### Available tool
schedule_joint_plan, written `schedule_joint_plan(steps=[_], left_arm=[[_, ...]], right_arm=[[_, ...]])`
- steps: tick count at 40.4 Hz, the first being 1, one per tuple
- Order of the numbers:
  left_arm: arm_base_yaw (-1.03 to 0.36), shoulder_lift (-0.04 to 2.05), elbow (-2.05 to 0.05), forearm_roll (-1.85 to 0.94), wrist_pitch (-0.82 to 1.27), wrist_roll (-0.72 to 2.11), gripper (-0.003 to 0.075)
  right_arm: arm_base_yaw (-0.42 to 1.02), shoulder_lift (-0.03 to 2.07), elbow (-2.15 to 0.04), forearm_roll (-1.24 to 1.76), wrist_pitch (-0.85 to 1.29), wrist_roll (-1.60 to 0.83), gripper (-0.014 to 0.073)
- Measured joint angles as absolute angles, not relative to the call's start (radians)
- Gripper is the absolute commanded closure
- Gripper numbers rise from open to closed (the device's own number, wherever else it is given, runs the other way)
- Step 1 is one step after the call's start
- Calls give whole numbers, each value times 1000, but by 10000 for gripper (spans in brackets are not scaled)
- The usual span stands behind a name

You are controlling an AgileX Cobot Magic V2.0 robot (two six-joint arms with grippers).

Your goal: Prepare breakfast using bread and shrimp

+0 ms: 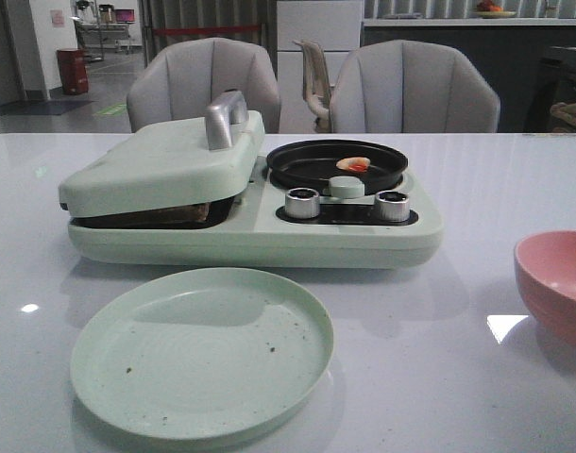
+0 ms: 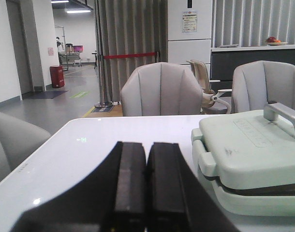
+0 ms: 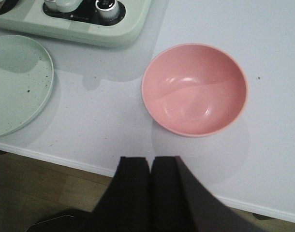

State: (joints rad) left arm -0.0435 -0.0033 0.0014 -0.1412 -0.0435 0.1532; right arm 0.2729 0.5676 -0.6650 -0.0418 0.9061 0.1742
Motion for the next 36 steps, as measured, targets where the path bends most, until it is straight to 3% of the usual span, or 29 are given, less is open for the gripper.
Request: schedule_joint_plan(steps=[16,25,36], left_arm=[[-44,-3,1,-141,-43,153,619],[-44,-3,1,-141,-43,153,619],[-44,-3,1,-143,-43,153,619]], right_arm=[[257,525,-623,-61,865,165,550],[69,247,-316,-116,498,156,550],[26,-1,-7,-118,127,154,550]])
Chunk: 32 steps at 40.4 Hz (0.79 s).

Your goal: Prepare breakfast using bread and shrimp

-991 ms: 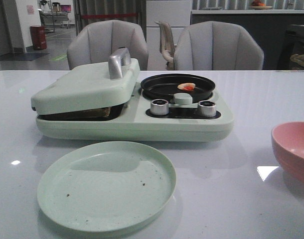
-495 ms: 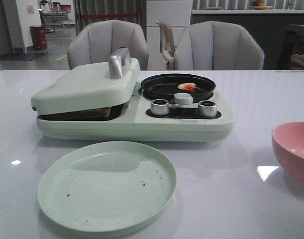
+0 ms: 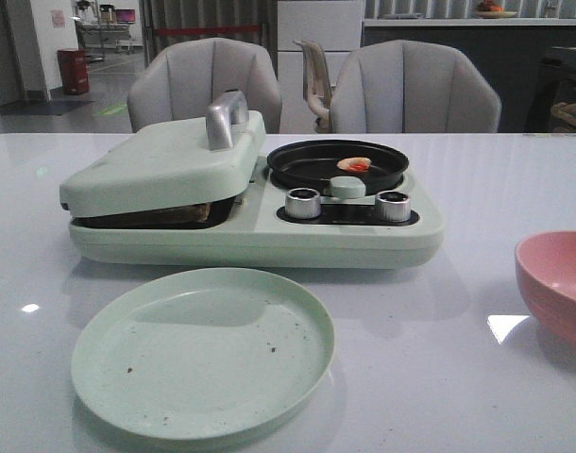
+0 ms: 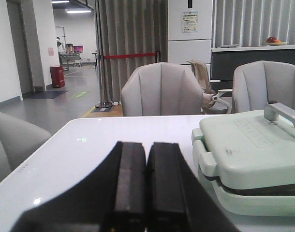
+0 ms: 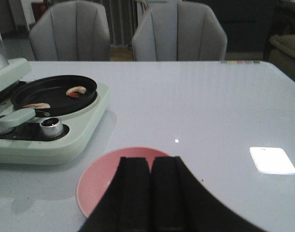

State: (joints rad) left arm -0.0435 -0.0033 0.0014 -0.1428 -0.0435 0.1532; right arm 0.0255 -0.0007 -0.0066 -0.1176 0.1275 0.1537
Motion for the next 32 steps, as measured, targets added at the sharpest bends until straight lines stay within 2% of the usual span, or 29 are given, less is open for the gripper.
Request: schedule_joint_plan(steps=[19,32], left_arm=[[-44,-3,1,-143,-43,153,619],[-44,-3,1,-143,-43,153,619]], right_arm=[[26,-10,28,-109,41,149,550],[15,-10,28,75,39,-49,550]])
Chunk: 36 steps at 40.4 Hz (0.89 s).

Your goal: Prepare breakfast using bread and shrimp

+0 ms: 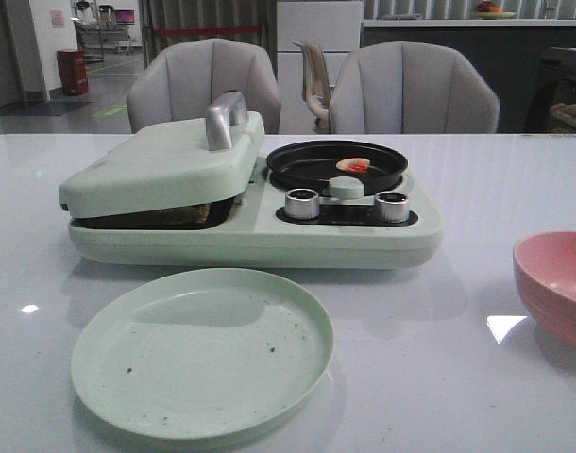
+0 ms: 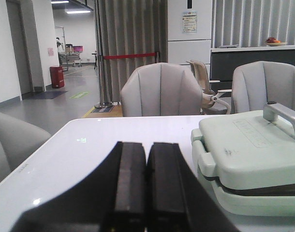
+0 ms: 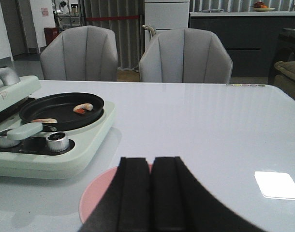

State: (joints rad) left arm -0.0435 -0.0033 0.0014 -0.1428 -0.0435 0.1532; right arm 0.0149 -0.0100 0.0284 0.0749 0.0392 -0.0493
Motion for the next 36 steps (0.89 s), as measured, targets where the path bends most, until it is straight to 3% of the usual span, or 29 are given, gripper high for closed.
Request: schedule_joint_plan(steps=[36], left_arm=[[-44,-3,1,-143,-44,153,619]], right_arm=[[-9,-10,28,28,0,35,550]])
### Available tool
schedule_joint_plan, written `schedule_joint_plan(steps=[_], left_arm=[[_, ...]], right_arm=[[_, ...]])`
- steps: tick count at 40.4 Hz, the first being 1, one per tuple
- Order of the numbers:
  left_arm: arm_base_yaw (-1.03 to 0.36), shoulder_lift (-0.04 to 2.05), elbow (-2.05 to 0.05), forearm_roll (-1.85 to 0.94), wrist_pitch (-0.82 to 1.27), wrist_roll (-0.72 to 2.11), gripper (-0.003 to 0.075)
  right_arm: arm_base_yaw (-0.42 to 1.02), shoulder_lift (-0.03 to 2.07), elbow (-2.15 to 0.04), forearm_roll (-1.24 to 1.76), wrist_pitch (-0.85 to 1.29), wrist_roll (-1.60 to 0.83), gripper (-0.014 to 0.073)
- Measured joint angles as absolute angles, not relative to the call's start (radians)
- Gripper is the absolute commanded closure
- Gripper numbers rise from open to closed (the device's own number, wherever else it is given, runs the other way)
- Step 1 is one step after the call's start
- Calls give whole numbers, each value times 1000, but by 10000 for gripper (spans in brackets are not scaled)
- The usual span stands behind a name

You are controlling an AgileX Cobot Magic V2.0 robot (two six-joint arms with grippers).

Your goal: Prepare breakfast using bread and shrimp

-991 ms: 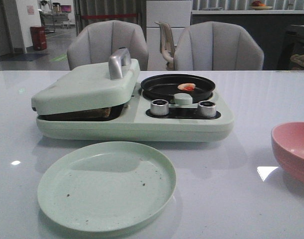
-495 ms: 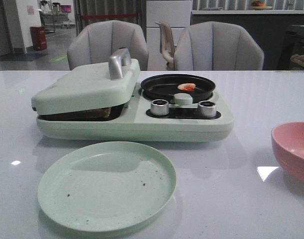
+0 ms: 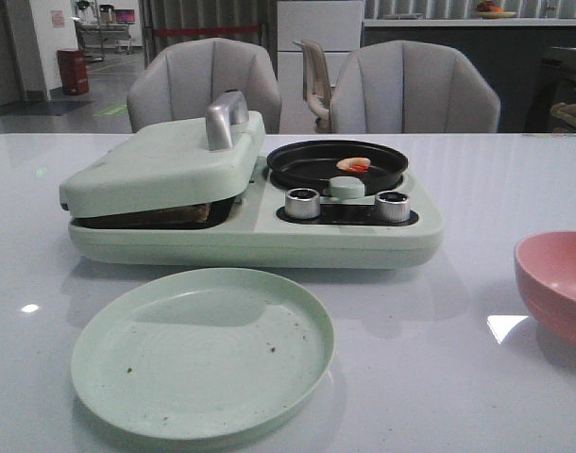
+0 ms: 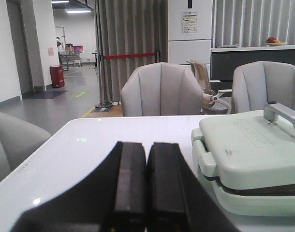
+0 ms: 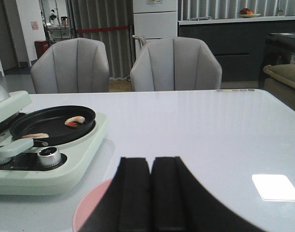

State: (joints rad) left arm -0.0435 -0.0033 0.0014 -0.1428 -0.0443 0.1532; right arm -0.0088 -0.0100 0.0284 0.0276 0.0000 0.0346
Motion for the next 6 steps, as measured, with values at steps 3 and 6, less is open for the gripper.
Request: schedule_joint_plan(steps=[3,6], left_arm=[[-44,-3,1,-143,-44,153,619],[-44,-3,1,-143,-44,153,619]], right_arm=[[-9,-10,28,28,0,35,550],[-9,-10,28,28,0,35,550]])
